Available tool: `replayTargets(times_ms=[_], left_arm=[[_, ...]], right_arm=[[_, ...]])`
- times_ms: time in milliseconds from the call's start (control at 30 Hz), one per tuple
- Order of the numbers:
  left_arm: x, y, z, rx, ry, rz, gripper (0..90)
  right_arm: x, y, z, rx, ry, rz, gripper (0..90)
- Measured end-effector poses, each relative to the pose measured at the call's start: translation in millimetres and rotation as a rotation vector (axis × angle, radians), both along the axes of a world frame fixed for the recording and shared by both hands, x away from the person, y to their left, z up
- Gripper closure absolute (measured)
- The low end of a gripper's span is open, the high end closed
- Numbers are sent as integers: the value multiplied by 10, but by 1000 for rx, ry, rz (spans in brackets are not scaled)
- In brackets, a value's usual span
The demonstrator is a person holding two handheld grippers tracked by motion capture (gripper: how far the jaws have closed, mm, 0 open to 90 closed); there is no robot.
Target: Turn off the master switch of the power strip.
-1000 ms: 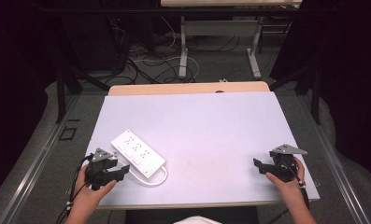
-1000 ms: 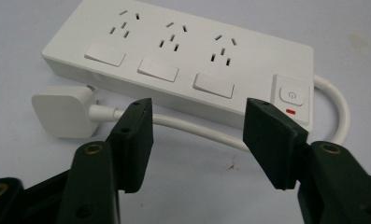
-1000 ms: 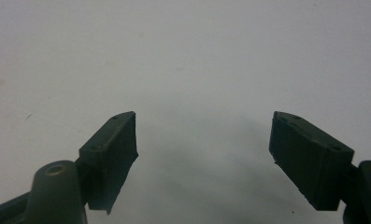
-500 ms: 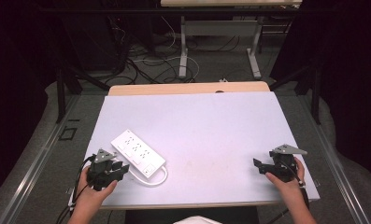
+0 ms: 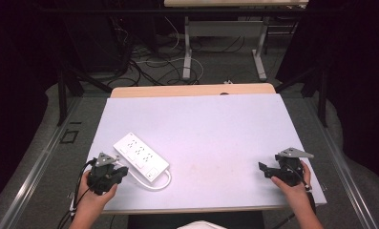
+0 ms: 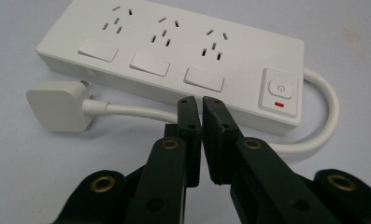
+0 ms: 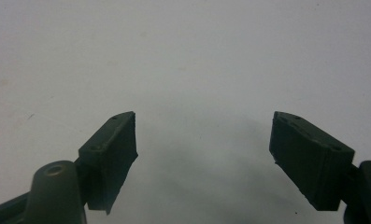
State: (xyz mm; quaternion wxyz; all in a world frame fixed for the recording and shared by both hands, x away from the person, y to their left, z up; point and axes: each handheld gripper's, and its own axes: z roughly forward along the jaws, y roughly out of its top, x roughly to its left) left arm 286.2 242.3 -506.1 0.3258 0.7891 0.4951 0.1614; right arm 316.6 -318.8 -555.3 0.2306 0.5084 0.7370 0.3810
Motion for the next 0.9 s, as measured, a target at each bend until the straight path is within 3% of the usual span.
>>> replayTargets(times_ms=[100, 467, 733, 833, 900], left_arm=[[2, 28, 23, 21, 9, -14, 899], [18, -10, 87, 16, 19, -17, 900], [50, -113, 151, 18, 28, -33, 900], [69, -179, 172, 0, 23, -41, 900], [87, -210, 193, 15, 30, -57, 900]], right_arm=[[-7, 3, 9, -2, 1, 4, 223], [-7, 33, 9, -5, 1, 13, 222], [-14, 32, 15, -7, -7, 12, 222], [-21, 36, 19, -9, -5, 7, 222], [-18, 32, 16, -6, -7, 10, 222]])
